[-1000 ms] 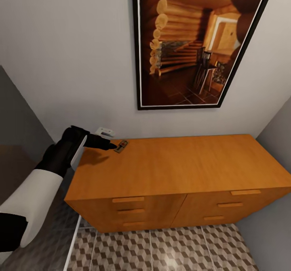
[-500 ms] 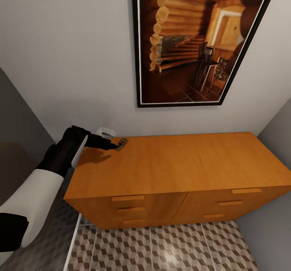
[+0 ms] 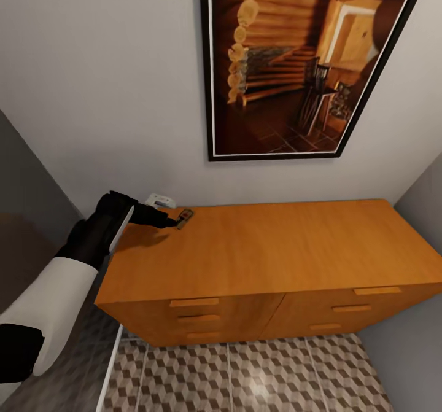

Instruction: Take the four mousetraps from the cabinet in the bathroom and place them on the bathroom floor. Make sure all four end up on the same floor surface, and ensure that at least two of them are either under or directly next to the same bathroom sink.

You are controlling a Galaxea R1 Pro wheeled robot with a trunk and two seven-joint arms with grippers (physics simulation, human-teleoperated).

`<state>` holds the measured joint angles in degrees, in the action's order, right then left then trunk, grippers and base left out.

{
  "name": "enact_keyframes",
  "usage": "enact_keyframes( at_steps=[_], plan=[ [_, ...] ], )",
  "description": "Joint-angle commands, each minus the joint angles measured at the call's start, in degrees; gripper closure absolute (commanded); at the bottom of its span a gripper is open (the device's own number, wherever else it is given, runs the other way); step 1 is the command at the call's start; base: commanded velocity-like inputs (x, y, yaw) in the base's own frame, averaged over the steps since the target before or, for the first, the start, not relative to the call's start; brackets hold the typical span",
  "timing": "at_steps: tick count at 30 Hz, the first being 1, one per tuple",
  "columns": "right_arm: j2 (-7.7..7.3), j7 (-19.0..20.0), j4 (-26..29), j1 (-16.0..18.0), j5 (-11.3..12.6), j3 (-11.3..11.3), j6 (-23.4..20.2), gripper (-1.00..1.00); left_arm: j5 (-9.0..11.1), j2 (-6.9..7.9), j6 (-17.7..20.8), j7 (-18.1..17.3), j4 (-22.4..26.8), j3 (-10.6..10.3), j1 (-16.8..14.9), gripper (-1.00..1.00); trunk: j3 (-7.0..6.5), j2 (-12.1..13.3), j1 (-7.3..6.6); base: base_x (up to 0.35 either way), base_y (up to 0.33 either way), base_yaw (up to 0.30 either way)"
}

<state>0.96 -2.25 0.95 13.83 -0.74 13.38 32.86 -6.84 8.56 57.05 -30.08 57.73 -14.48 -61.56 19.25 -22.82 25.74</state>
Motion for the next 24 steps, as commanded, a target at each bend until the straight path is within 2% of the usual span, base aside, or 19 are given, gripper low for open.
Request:
enact_keyframes(
  at_steps=[1,8,24],
  plan=[
    [0.01,0.0,-0.1,0.1,0.0,0.2,0.2,1.00,-0.7,-0.16,0.1,-0.5,0.0,-0.1,-0.1,-1.00,0.12,-0.1,0.04,0.187,0.000,0.000],
    [0.01,0.0,-0.1,0.1,0.0,0.2,0.2,1.00,-0.8,-0.53,0.1,-0.5,-0.1,-0.2,-0.1,-1.00,0.17,-0.1,0.04,0.144,0.000,0.000],
    [0.00,0.0,-0.1,0.0,0.0,0.2,0.3,1.00,-0.8,-0.65,0.1,-0.5,-0.2,-0.5,-0.1,-1.00,0.20,-0.1,0.04,0.005,0.000,0.000]
  ],
)
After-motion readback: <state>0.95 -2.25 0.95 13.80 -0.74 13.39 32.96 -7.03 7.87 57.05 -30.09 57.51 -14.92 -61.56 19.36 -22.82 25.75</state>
